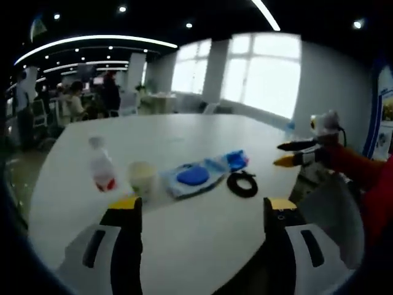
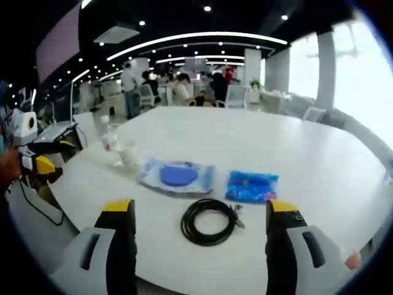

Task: Arrange the tabletop items into an orderly group along one side of the table until the central work area is clear of visible clutter.

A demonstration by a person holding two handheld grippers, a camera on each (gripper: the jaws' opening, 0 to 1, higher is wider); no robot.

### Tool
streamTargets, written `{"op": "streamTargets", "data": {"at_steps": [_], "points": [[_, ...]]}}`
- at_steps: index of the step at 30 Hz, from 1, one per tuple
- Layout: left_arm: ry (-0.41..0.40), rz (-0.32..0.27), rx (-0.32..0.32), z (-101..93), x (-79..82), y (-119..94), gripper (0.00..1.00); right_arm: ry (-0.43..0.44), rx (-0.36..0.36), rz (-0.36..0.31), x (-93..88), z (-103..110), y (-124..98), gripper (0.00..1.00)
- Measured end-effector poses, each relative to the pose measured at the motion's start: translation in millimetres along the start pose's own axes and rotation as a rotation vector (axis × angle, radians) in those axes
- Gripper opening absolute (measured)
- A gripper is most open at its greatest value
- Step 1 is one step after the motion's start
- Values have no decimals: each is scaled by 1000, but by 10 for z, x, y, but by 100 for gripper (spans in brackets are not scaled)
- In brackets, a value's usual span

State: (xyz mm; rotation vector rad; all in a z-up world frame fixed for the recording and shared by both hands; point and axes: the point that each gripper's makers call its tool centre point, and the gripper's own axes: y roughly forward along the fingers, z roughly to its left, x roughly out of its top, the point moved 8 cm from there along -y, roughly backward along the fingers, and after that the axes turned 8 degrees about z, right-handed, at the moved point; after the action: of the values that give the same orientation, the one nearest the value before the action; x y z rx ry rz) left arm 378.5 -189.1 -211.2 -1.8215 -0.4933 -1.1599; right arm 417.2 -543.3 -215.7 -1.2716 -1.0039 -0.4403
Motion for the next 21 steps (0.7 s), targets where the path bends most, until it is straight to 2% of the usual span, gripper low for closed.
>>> {"op": "streamTargets", "data": {"at_steps": [3,8,14,17,21], "points": [[-7,9,32,49,-33,-61,82,5,0,-3,-2,15,-19,88],[-36,-20,63,102,-25,-137,90,11,-8,-7,-24,18,-36,91],[-35,-17,103,116,-57,-155,98,36,-31,-25,-46,3,-50,99],[-24,-20,122,128,-61,-155,99,53,-31,-38,-42,-2,-53,99],[-57,-13,125,164,-87,-141,99,55,-35,-44,-47,1,-51,100]]}}
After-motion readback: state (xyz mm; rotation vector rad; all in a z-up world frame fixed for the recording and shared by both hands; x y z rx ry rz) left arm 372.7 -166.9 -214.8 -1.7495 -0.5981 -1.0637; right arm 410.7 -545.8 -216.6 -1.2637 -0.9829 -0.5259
